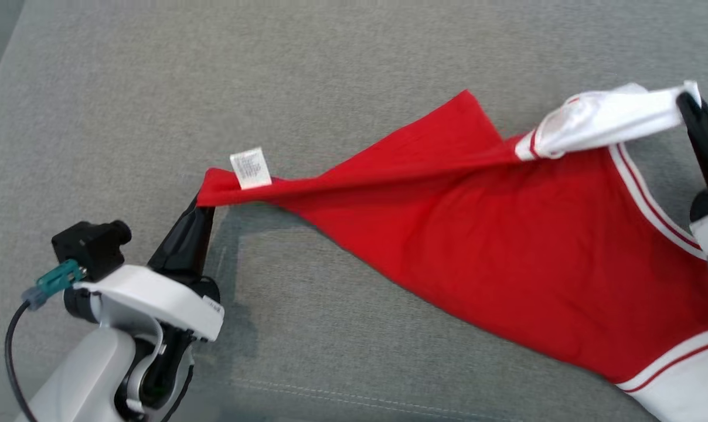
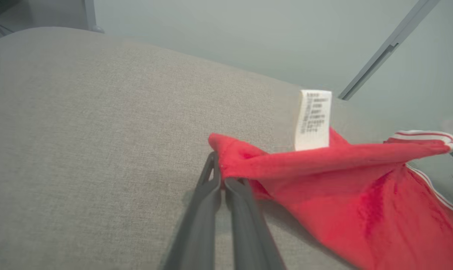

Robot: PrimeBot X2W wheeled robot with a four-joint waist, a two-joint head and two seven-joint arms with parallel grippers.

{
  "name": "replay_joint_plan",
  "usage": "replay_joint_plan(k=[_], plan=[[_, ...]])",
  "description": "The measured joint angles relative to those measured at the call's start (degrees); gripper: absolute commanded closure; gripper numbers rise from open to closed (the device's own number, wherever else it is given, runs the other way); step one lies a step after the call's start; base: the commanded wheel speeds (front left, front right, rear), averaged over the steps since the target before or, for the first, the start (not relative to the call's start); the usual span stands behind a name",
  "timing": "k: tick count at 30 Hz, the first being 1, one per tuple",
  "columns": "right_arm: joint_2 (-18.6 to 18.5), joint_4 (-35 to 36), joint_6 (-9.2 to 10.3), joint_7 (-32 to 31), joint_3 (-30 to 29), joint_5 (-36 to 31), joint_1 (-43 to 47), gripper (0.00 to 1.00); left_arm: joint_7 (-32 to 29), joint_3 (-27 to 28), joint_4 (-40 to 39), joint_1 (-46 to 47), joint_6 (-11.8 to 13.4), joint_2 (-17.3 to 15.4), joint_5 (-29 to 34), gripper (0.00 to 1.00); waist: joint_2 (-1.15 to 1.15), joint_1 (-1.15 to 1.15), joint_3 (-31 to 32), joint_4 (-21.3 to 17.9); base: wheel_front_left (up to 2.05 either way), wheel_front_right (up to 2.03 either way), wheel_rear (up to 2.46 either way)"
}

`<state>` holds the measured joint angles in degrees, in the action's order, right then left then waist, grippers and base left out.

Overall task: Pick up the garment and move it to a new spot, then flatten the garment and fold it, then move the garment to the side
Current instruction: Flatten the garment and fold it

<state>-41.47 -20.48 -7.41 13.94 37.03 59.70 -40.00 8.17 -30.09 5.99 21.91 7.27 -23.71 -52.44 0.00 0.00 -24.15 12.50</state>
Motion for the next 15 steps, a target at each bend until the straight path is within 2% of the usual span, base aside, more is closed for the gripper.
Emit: replay_joint_plan(k=[5,9,12,14,15], plan=[[3.27,11.52,0.0,0.3,-17.9,-2.85,20.29,1.0,-3.03,1.43,-10.9,-8.48,4.93,-5.2,-0.56,1.0,0.0,0.0,2.58,-4.77,0.0,0.0,0.0],[7.65,21.13,0.0,-0.29,-28.4,-7.27,37.89,1.0,-6.12,1.8,-20.11,-14.32,8.45,-9.98,-0.53,1.0,0.0,0.0,3.97,-8.04,0.0,0.0,0.0],[10.32,28.78,0.01,-7.05,-32.76,-8.0,44.43,1.0,-9.66,1.65,-25.64,-15.45,8.6,-12.72,-1.13,1.0,0.0,0.0,3.97,-9.59,0.0,0.0,0.0],[10.26,30.86,0.02,-13.3,-33.65,-9.26,42.08,1.0,-13.32,1.44,-26.3,-13.22,7.16,-13.43,-2.58,1.0,0.0,0.0,3.18,-9.9,0.0,0.0,0.0],[10.37,30.39,0.02,-16.8,-32.97,-8.67,37.9,1.0,-16.19,1.38,-25.08,-10.6,6.21,-13.56,-4.36,1.0,0.0,0.0,2.89,-10.07,0.0,0.0,0.0]])
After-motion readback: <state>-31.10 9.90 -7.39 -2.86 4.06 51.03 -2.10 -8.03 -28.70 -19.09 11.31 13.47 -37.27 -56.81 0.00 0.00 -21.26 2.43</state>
